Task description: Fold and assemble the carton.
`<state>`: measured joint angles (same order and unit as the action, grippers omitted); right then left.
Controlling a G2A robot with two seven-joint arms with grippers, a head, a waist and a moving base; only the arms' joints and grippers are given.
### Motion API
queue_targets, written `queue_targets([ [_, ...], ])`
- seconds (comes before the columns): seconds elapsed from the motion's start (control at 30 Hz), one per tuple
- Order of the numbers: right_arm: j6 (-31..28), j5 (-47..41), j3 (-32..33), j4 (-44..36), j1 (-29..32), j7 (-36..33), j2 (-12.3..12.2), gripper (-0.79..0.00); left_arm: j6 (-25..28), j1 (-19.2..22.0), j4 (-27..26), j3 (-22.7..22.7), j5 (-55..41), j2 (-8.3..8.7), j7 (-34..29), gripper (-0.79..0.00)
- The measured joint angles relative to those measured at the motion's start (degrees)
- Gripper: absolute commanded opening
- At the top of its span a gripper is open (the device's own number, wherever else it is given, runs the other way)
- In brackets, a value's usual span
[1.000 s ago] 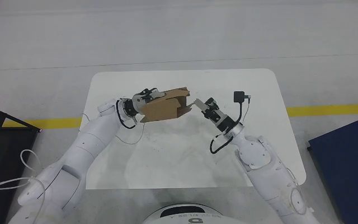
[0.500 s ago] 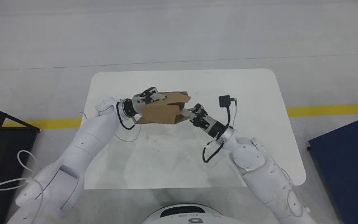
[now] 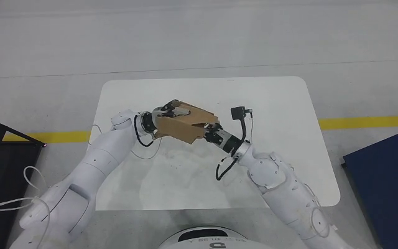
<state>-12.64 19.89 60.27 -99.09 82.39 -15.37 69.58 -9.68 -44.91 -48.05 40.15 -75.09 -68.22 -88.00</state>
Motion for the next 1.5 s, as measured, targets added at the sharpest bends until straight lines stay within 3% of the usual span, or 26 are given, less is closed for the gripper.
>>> queue_targets([
  [0.3, 1.4, 2.0, -1.9, 0.7, -1.5, 0.0, 0.5, 0.000, -0.3, 0.3, 0.4, -0.6, 0.1, -0.13, 0.0, -0.785],
  [0.5, -2.5, -0.7, 1.1, 0.0, 0.3, 2.3, 0.2, 0.000, -1.0, 0.2, 0.5, -0.4, -1.5, 0.00, 0.0, -0.785],
  [0.83, -10.1, -4.2, 7.2, -2.5, 4.9, 6.6, -0.5, 0.000, -6.7, -2.1, -2.7, 2.7, -13.4, 0.56, 0.0, -0.785],
  [1.27, -8.7, -2.9, 6.6, -2.1, 4.5, 6.7, -0.2, 0.000, -6.6, -1.2, -3.4, -0.6, -13.8, 1.25, 0.0, -0.785],
  [1.5, -7.1, -1.2, 2.9, -1.4, 2.7, 2.8, 0.2, 0.000, -6.6, -1.1, -4.2, -2.6, -12.2, 0.88, 0.0, -0.785],
])
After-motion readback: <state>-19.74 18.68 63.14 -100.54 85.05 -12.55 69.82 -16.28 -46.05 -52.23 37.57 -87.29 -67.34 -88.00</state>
